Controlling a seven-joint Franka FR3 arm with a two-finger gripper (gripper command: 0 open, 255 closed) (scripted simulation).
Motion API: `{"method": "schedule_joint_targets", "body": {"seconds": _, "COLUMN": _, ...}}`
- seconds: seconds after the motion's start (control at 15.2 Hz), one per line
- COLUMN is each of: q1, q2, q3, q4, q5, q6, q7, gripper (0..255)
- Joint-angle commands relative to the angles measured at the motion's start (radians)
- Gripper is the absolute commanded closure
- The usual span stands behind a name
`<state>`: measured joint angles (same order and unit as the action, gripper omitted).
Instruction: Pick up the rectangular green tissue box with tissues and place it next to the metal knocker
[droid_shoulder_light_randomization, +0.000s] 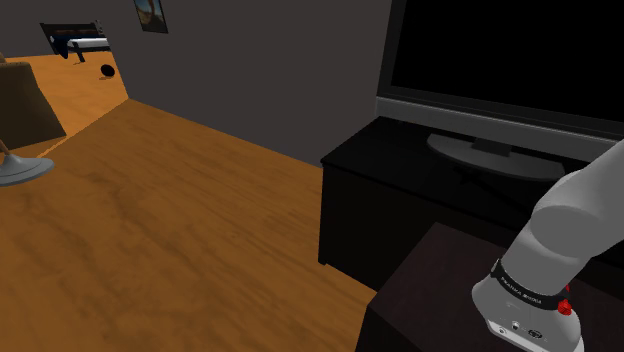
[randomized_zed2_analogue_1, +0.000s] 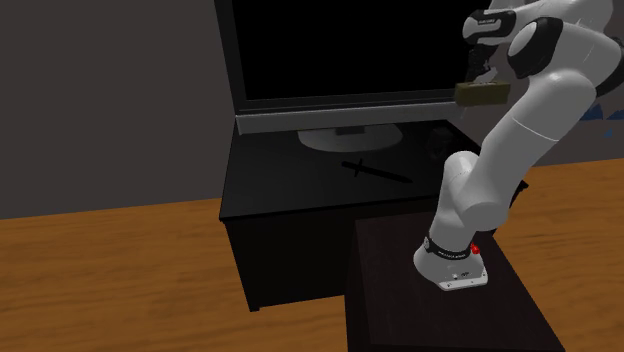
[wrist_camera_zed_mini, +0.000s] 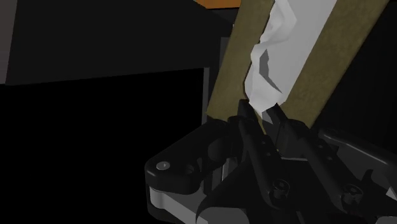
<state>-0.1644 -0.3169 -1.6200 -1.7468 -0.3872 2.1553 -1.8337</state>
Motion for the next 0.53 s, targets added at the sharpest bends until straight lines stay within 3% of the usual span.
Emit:
{"method": "schedule_joint_targets", "body": {"seconds": 0.0, "q1": -0.006, "q2": -0.003, "q3": -0.002, "q4": -0.027, "q5": -0.005, "q6": 0.026, "q7": 0.002, "gripper": 255}}
{"method": "schedule_joint_targets", "body": {"seconds": 0.46, "q1": 0.012, "q2": -0.014, "q3": -0.041, "q4": -0.107, "q5": -0.034, "q6": 0.112, "q7": 0.024, "gripper": 255}}
